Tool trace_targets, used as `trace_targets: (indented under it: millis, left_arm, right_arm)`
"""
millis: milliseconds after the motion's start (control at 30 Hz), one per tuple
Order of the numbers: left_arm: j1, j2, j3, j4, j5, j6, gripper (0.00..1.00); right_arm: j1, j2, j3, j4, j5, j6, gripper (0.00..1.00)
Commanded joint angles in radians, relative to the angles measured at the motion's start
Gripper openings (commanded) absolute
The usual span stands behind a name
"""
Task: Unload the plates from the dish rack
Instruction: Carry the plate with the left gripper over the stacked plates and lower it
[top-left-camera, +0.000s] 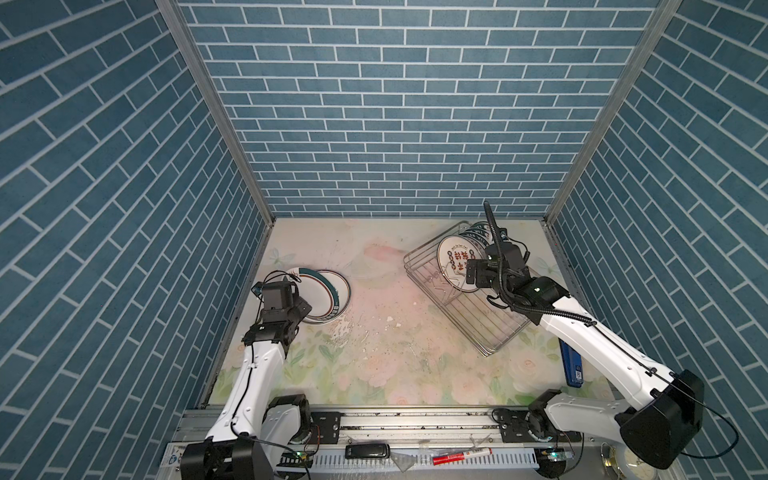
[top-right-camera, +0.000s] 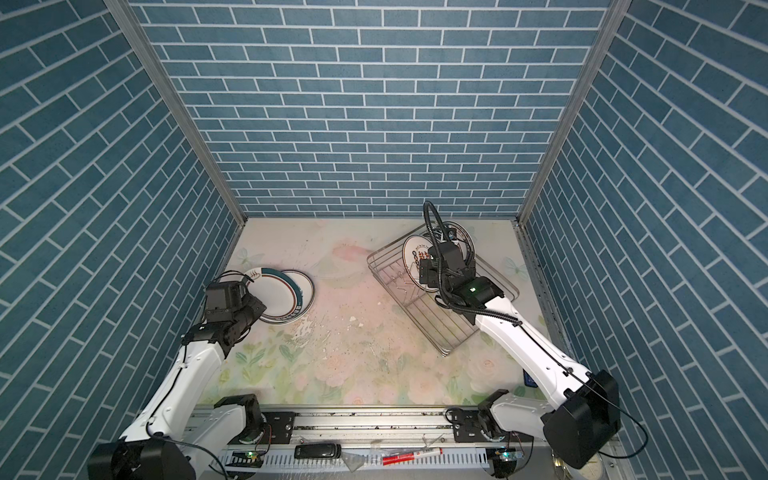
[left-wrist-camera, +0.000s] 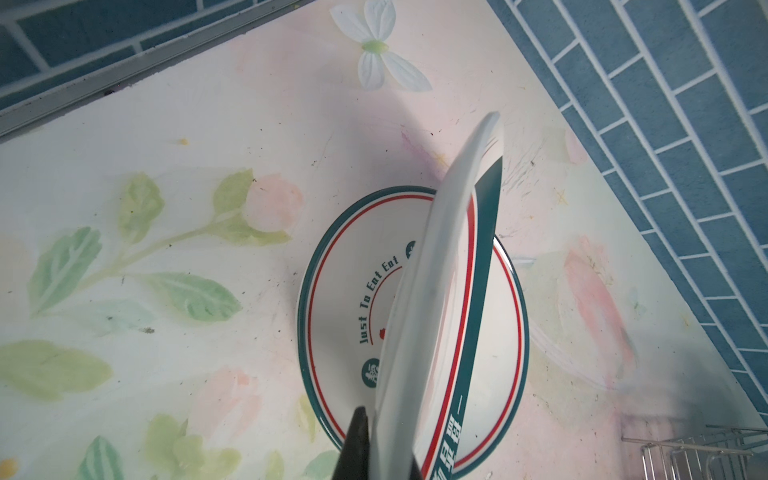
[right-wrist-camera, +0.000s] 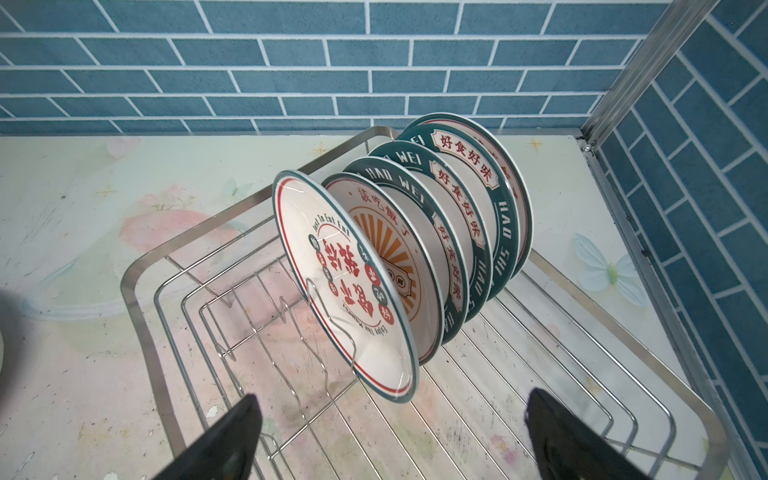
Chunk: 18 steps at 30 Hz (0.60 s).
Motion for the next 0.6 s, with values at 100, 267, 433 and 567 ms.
trace_targets:
  millis: [100, 267, 433, 567]
  left_arm:
    - [0.014, 0.013, -0.001, 0.029, 0.01, -0.009, 0.0]
    - [0.016, 0.019, 0.004, 0.013, -0.002, -0.007, 0.03]
    - [0.017, 0.039, 0.018, -0.012, -0.004, -0.011, 0.14]
    - [0.016, 0.055, 0.024, -0.018, -0.004, -0.013, 0.14]
  right_arm:
    - [0.001, -0.026, 0.003, 0.018, -0.041, -0.046, 0.99]
    - [-0.002, -0.032, 0.0, 0.022, -0.043, -0.049, 0.99]
    - [-0.003, -0.028, -0.003, 0.024, -0.055, -0.048, 0.99]
    - [-0.002, -0.025, -0.003, 0.026, -0.059, -0.05, 0.99]
